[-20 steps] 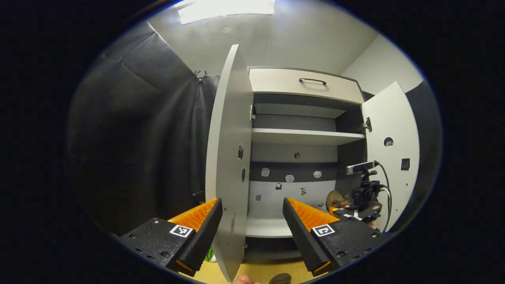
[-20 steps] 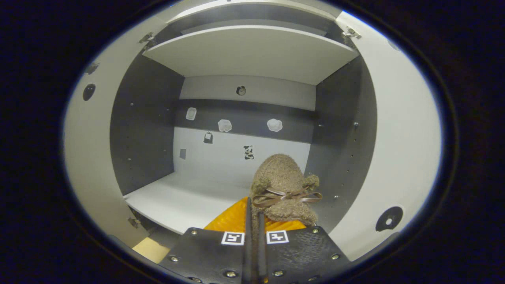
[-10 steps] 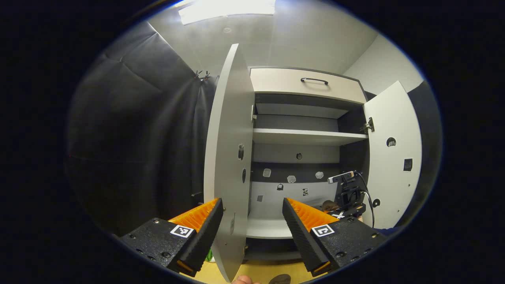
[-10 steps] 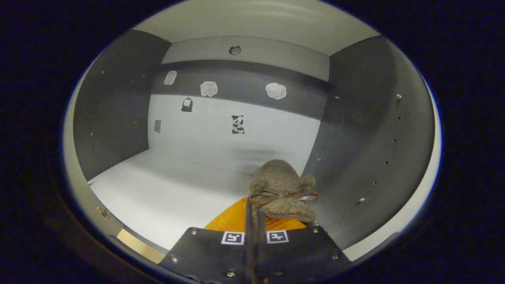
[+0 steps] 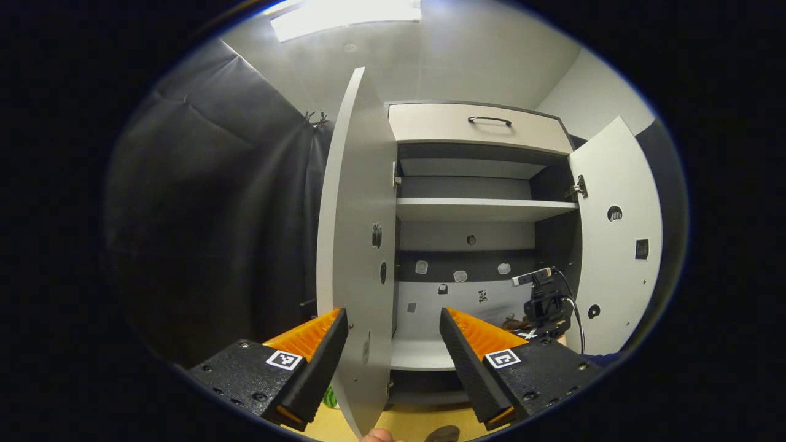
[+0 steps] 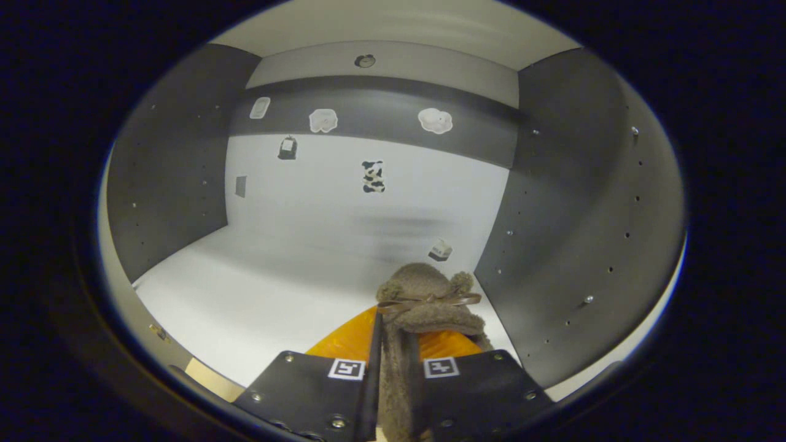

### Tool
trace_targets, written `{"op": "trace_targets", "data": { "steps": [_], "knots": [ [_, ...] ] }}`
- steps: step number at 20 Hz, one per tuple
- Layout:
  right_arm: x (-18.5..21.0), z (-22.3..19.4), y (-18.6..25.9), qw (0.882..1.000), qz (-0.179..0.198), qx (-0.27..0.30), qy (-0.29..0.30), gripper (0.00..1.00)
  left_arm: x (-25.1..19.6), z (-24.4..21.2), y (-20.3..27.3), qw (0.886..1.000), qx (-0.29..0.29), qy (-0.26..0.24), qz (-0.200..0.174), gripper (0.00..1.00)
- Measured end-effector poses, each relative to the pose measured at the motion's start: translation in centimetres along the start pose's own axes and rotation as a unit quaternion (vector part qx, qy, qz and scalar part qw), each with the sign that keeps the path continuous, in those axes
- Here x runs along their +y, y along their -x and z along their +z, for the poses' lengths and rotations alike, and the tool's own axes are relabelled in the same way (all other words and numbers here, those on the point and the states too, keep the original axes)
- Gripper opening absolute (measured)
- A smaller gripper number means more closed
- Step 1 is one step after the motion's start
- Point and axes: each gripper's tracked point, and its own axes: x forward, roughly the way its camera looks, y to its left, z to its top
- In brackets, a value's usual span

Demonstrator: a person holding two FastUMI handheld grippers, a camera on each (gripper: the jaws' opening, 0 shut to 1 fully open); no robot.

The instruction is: Grab one shoe with the right hand and put it into the shoe cabinet, grab the other shoe with the left hand and put it into the shoe cabinet; then close the right door with the right hand and the left door with the left hand.

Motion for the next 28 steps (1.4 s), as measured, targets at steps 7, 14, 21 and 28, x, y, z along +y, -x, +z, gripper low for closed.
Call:
{"op": "trace_targets", "data": {
  "steps": [7,14,21,28],
  "knots": [
    [2.3,-0.6,4.3,0.999,0.032,0.000,0.037,0.87,0.0,-0.1,0.2,1.000,0.000,0.000,-0.006,0.93],
    [2.0,0.6,11.0,0.999,0.034,-0.032,0.023,0.89,-0.1,-0.2,0.3,1.000,0.000,0.002,-0.021,0.92],
    [0.3,5.8,20.1,0.993,0.032,-0.112,-0.002,0.88,-0.1,-0.3,0.4,0.999,0.002,-0.008,-0.036,0.93],
    [-3.0,10.6,29.4,0.983,0.012,-0.184,-0.025,0.88,-0.2,-0.5,0.4,0.999,0.006,-0.028,-0.040,0.92]
  ]
}}
